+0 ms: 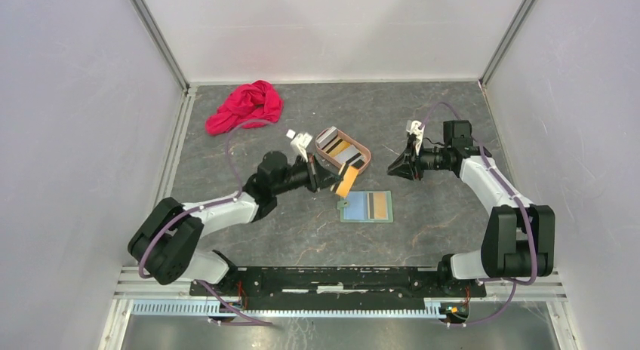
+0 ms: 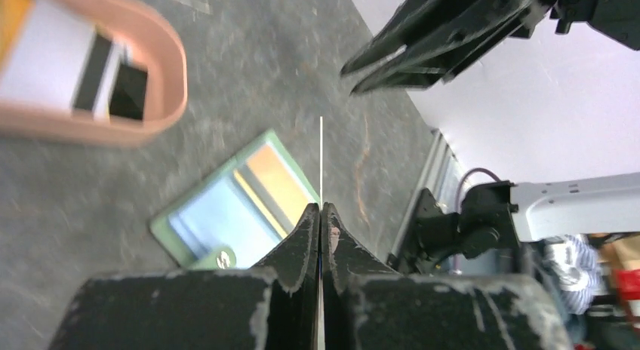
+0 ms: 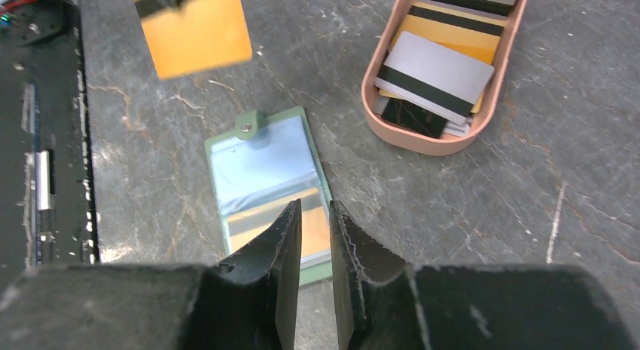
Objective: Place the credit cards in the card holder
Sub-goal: Insert the credit card into the card holder.
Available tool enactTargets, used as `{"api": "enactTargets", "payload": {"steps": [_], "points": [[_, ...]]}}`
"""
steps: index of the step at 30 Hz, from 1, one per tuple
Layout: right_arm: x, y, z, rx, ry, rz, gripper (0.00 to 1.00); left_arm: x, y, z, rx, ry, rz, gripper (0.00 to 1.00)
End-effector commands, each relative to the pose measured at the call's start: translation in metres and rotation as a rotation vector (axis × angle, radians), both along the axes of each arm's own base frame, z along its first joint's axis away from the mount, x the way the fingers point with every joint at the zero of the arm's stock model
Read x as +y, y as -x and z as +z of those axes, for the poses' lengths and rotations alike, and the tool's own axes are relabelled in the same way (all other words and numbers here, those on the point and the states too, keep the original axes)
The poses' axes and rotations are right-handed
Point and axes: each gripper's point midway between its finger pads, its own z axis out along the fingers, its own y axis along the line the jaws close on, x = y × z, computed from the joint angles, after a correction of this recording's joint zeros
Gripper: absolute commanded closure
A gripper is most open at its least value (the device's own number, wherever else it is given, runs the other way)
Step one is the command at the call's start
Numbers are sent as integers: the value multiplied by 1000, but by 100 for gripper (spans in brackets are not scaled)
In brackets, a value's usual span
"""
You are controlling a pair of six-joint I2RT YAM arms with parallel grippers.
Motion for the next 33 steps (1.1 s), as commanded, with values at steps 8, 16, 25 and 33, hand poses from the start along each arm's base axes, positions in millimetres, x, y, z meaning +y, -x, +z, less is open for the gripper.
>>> {"api": "enactTargets", "payload": {"steps": [8,16,25,33], "points": [[14,10,3,91,-164,-17,74,-21,43,-5,173,277,-39,98],[5,19,-26,232,-189,-151,83,-43,50,-54,323,293,-30,98],[3,21,-58,357,-150,-172,95,-47,40,-98,402,190,73,98],[3,22,-73,409,-123,-189,97,-40,32,-112,426,159,158,98]]}}
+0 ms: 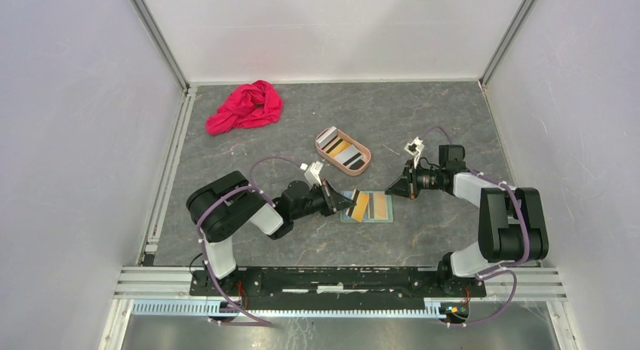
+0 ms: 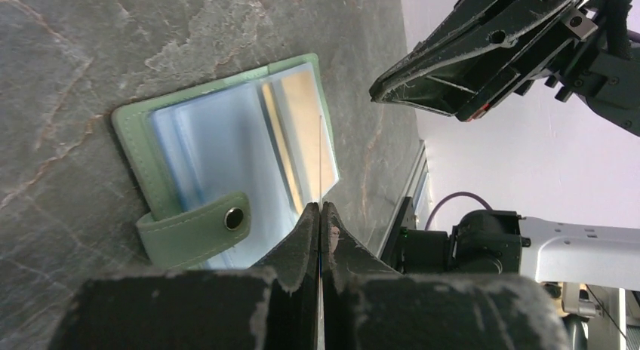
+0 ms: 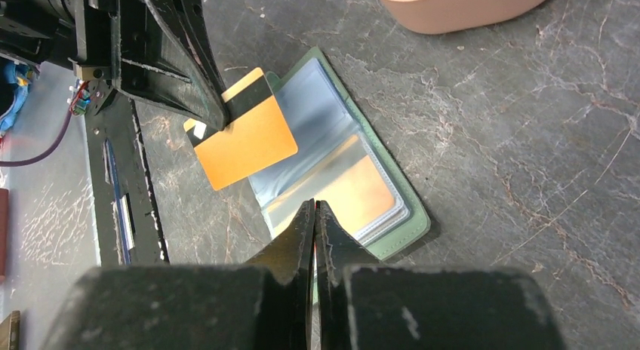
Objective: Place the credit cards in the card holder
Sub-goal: Insert the credit card into the card holder.
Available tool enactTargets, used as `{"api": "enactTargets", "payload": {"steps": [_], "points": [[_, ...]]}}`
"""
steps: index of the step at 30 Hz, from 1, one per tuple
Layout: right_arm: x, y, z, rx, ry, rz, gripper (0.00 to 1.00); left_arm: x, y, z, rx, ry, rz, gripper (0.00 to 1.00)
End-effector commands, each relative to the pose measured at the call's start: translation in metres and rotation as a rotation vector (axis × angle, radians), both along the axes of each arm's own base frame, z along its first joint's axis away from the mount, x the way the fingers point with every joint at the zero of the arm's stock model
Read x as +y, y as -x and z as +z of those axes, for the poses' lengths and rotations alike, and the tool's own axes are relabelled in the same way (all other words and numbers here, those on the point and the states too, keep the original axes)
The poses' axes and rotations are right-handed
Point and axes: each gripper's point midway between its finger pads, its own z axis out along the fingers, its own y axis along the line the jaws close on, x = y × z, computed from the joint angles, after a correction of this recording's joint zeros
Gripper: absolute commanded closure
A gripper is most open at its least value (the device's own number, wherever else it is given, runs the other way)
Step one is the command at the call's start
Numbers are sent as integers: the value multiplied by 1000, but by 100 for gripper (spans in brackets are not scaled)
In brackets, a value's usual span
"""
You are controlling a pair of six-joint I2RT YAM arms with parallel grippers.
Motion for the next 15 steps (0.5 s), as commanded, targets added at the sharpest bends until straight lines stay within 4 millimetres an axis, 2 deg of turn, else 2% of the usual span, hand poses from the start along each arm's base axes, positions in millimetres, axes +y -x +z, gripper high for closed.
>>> {"api": "enactTargets", "payload": {"steps": [1,15], "points": [[1,-9,-2,3,19,-3,97,0,-13,7,4,17,73,98],[11,0,-25,72,80,60,100,-4,-14,-6,57,-1,74,98]]}}
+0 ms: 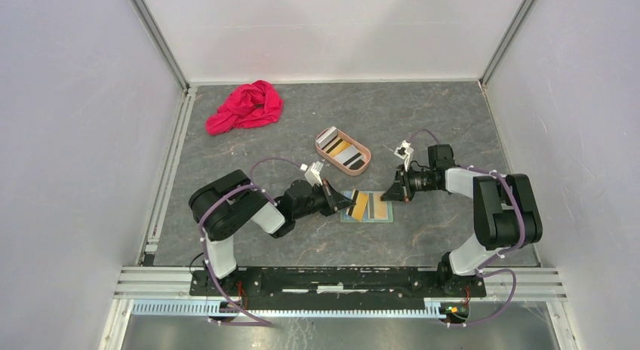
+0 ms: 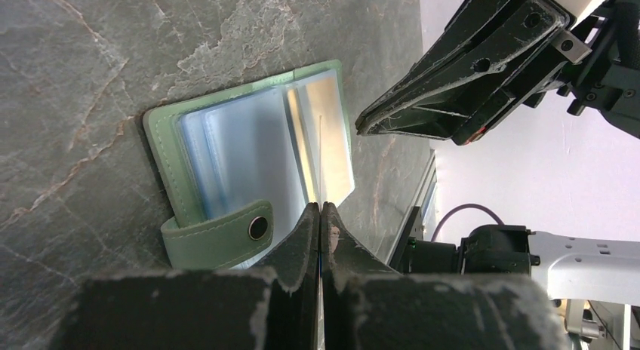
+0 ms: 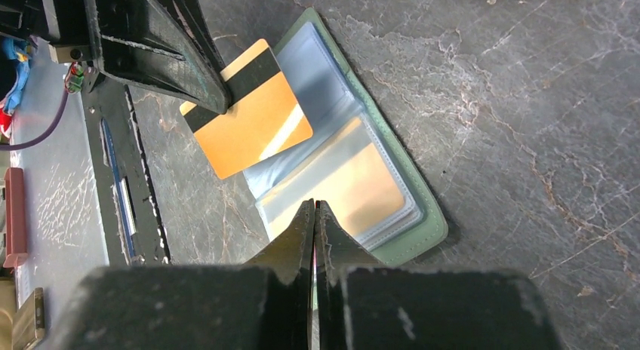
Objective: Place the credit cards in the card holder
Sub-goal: Insert the credit card into the card holder.
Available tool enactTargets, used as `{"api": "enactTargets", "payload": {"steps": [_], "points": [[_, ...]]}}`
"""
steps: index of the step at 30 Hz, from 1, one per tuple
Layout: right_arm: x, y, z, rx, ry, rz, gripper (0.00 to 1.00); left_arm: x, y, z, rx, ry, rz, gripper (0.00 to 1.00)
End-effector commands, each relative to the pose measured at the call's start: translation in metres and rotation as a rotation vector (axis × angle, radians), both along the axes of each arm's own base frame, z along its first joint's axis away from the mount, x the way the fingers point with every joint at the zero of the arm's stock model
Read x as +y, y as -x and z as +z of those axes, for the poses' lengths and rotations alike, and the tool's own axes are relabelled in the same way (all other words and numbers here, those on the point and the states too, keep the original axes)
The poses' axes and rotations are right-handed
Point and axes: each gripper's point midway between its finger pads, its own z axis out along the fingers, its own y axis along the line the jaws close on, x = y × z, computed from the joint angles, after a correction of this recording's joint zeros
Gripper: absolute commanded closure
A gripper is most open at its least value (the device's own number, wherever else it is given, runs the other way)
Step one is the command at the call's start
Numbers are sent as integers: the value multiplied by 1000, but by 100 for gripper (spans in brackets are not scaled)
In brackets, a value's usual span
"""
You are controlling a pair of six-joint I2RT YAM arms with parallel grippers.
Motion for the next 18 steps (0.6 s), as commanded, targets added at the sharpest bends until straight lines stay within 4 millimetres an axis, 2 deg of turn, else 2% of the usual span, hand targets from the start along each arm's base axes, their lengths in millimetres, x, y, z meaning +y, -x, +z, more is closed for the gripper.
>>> {"api": "enactTargets", "payload": {"steps": [1,18], "points": [[-1,-8,-1,-23,25,11,100,-4,-6,4,28,29,33,98],[-4,-7,-15,19,74,10,100,-5,-4,-8,99,6,41,98]]}}
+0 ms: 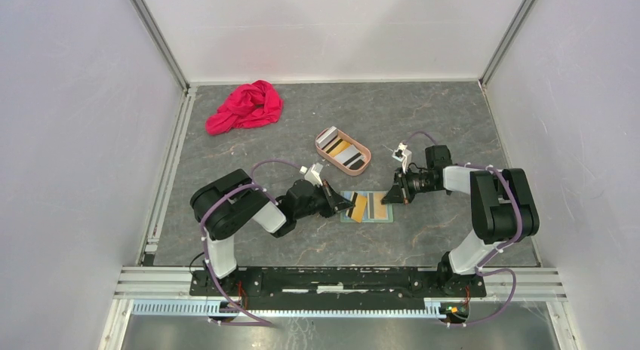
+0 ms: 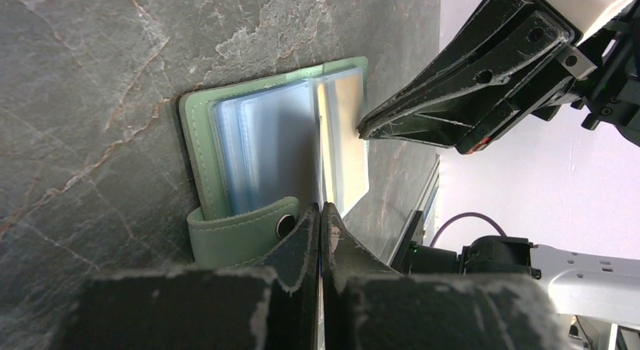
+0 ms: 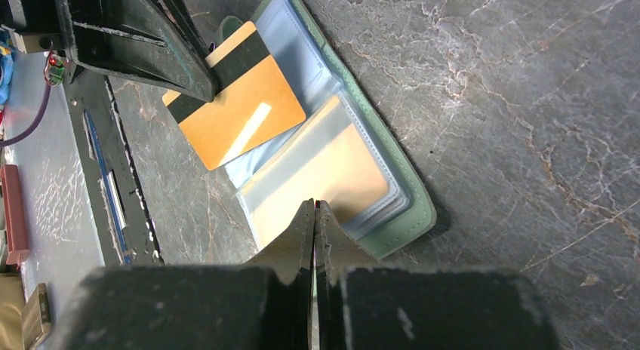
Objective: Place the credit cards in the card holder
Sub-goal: Insert the credit card into the card holder.
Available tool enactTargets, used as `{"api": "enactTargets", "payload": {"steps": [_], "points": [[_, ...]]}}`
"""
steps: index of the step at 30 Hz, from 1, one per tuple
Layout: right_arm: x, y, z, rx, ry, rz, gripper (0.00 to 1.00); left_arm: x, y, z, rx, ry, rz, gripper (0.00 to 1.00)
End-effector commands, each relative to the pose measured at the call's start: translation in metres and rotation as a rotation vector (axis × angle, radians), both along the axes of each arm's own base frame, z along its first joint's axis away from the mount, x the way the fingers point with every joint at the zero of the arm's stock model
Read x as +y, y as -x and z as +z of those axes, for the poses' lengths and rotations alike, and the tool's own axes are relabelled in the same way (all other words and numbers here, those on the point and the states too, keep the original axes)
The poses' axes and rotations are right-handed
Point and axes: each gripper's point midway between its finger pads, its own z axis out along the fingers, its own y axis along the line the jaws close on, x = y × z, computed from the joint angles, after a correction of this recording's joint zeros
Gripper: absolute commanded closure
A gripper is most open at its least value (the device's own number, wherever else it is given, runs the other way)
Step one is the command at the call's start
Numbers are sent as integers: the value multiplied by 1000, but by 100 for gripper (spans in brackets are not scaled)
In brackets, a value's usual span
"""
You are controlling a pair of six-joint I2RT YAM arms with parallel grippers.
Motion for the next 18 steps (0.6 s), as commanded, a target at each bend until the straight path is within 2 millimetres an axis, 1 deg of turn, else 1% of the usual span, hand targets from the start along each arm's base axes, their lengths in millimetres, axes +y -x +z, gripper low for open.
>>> {"api": "enactTargets", "payload": {"steps": [1,13,18], "points": [[0,-11,3,-40,14,12,100,-7,-6,4,17,33,20,98],[0,-11,1,-37,19,13,100,-12,-4,3,32,47,2,98],[-1,-11,1,-37,22,11,100,-13,-3,6,30,63,-5,98]]}}
